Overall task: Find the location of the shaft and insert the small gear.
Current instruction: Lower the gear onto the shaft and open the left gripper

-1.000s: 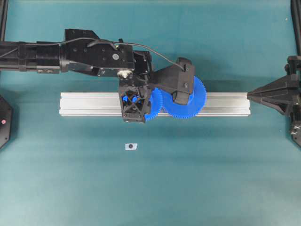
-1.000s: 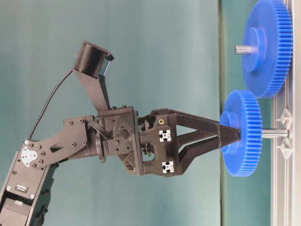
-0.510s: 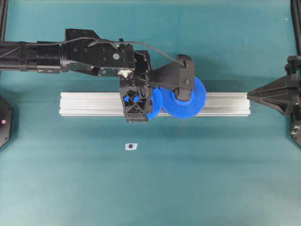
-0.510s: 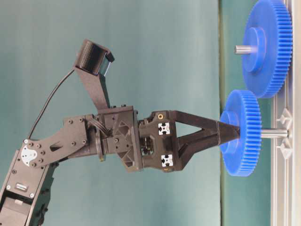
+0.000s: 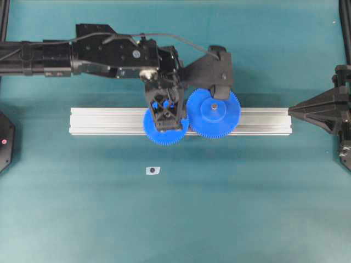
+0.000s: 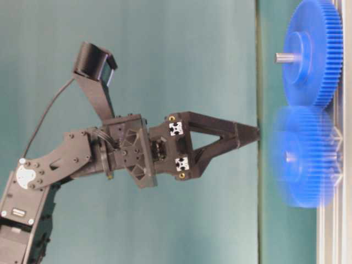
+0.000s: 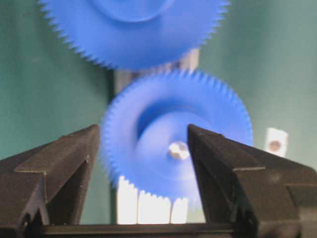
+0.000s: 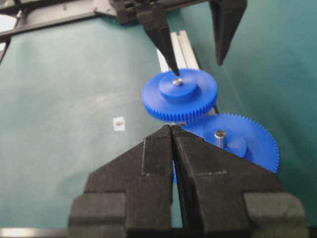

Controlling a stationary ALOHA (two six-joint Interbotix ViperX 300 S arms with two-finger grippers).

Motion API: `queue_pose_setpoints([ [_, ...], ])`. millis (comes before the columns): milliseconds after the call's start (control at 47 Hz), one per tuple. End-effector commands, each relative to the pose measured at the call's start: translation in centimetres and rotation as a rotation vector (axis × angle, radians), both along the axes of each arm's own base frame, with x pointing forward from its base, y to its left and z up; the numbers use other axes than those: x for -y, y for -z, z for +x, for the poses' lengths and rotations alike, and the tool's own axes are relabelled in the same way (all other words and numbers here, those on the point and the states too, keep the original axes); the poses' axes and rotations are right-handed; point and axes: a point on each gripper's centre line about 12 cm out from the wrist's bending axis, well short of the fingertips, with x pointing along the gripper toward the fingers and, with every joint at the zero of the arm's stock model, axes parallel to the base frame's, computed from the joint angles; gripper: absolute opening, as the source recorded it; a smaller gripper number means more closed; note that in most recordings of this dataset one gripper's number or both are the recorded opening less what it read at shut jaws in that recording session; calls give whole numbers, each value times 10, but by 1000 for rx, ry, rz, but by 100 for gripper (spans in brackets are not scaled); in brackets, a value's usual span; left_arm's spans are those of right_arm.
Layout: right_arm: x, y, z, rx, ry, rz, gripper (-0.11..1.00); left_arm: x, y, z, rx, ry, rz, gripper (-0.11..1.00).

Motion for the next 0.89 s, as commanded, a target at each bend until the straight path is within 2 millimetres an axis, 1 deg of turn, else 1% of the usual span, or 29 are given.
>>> queue_pose_setpoints([
  [0,1,-5,2,13,5,7,5,2,-16,3,41,5,8,69],
  [170,1,-6,1,17,4,6,5,2,-22,4,57,7,13,69],
  [574,1,-5,1,19,4,6,5,2,-24,4,57,5,11,69],
  [723,1,-5,1,19,4,6,5,6,-23,2,36,17,9,69],
  [872,1,-5,1,17,4,5,5,15,-22,-1,0,42,7,69],
])
